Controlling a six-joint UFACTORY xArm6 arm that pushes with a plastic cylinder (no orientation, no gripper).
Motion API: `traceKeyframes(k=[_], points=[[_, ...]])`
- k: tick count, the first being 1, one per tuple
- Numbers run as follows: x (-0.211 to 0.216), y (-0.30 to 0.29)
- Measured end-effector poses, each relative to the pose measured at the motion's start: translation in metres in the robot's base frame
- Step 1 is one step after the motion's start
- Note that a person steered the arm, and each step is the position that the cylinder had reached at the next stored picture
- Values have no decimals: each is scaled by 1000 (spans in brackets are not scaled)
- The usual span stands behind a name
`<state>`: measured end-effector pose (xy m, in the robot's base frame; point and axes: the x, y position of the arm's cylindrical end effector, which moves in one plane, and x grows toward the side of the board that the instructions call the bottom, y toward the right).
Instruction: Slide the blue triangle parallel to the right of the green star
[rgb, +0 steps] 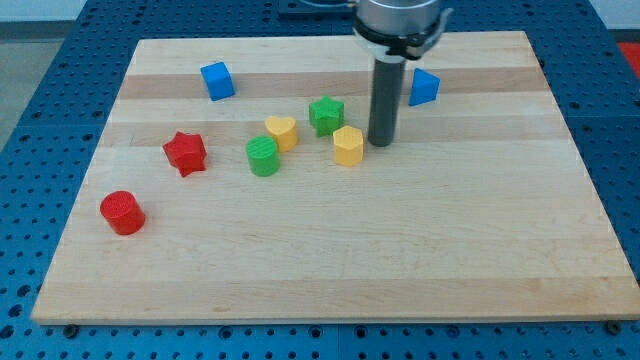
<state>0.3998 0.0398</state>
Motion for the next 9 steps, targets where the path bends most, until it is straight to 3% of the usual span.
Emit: traceKeyframes(k=[1, 2, 4, 5, 6, 7, 9], points=[[2, -47], [2, -45], [1, 104], [-47, 136], [-130, 124], [-147, 80], [-47, 65]])
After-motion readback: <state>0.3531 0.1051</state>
